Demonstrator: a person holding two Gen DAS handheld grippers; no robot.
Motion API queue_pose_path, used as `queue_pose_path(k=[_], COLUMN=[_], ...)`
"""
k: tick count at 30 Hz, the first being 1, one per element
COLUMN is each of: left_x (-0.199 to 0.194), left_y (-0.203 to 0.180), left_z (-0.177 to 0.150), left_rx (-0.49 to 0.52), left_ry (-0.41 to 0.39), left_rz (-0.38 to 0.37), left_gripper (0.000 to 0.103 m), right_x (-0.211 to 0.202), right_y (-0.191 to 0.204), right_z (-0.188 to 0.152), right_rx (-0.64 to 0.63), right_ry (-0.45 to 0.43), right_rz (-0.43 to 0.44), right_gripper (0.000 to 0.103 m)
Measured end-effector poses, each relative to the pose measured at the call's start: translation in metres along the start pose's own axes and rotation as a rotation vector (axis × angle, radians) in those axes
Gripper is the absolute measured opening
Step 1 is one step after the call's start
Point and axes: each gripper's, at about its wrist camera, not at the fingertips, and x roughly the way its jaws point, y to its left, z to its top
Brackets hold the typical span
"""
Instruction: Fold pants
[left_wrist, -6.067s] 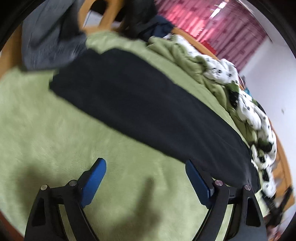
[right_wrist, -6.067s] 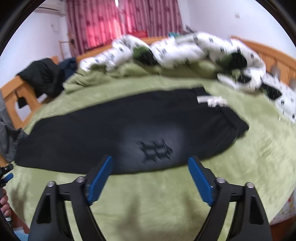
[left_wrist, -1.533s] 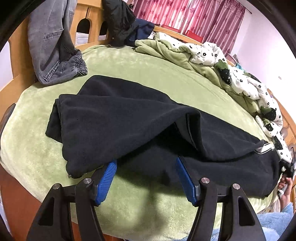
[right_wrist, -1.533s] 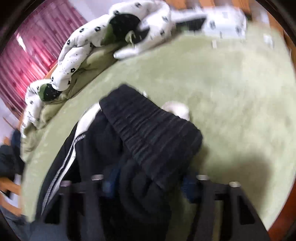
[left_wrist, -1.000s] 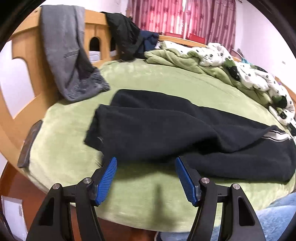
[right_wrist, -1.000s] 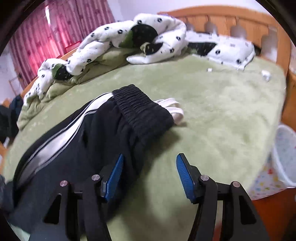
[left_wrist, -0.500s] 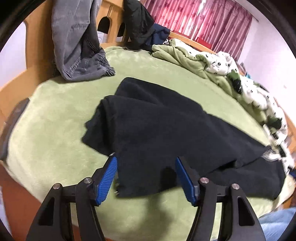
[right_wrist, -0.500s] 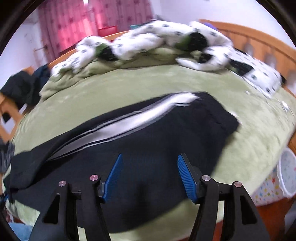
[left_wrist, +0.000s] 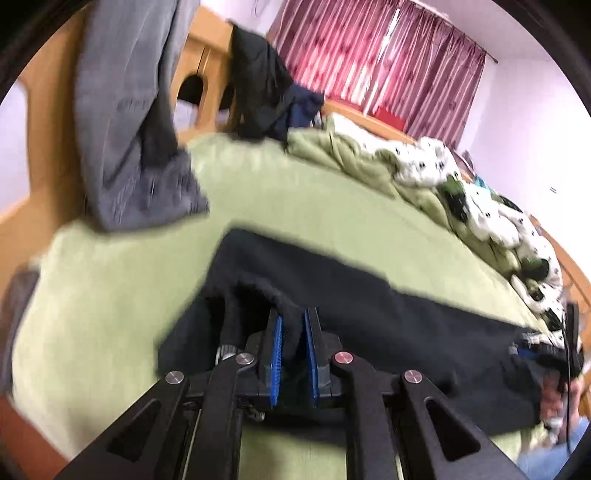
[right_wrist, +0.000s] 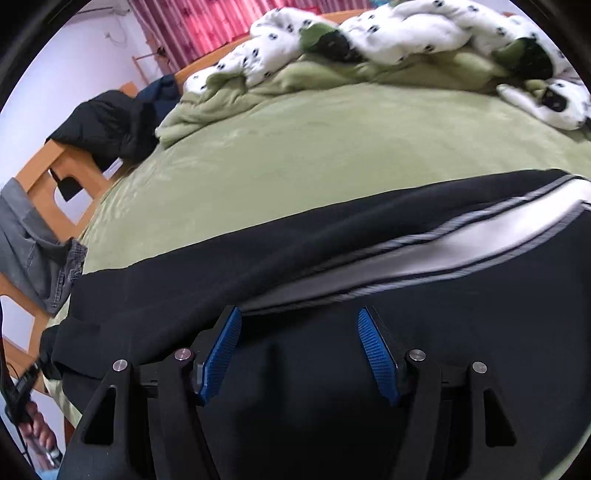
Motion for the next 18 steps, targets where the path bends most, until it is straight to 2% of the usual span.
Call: queue_pose_path(k=[3,5,6,7,8,9,10,12,16,18], left_x=[0.021,0.034,0.040,0.044,0.047,0.048,0.047,0.046,0.050,0.055], left_y=[-0.005,-0.003,0.000,0.002,0.005,0.007,0.009,0.009,0.014,0.019], left_z=[0.034,0.053,0.061,0.066,0.069,0.070,0.071,0.070,0.054,0.046], left_rx=[-0.021,-0.063,-0.097,-0.123,-0.155,-0.172,-0.179,-0.154,-0.114,-0.103], left_ry=[-0.033,-0.027,-0.027,-0.024,-0.031,-0.046,-0.073,-0.075,-0.014,0.021], left_rz=[0.007,-0.018,-0.035,-0.044,-0.045,-0.041,-0.037,-0.044,-0.038,-0.009], left_gripper=[0.012,0.012,0.020,0.040,0.052,0.071,0.073,0.073,0.074,0.074], right_x=[0.014,0.015,0.016,0.016,0.018,0.018,0.020,0.022,0.025,0.026], right_y=[0.012,0.016,0.019,0.022,0.024,0.026,0.028,0.031,0.039,0.045], right_z=[0.005,0.004,0.004,0.004,0.008,0.008,0.011,0.014,0.020,0.023], right_rx=[-0.002,0.001,-0.003,-0.015,-0.024,-0.041,-0.053,-0.073,-0.100,-0.128], right_ry=[0.005,0.004,0.000,-0.002,-0.002,-0.006,-0.008,-0.006,-0.004,-0.012], right_rz=[0.007,0.020,0.024,0.019,0.012,0.002,-0.005,-0.020,-0.030,-0.035], right_gripper=[0.065,0.065,0.065,0.065,0.065,0.065,0.065,0.065,0.065,0.065])
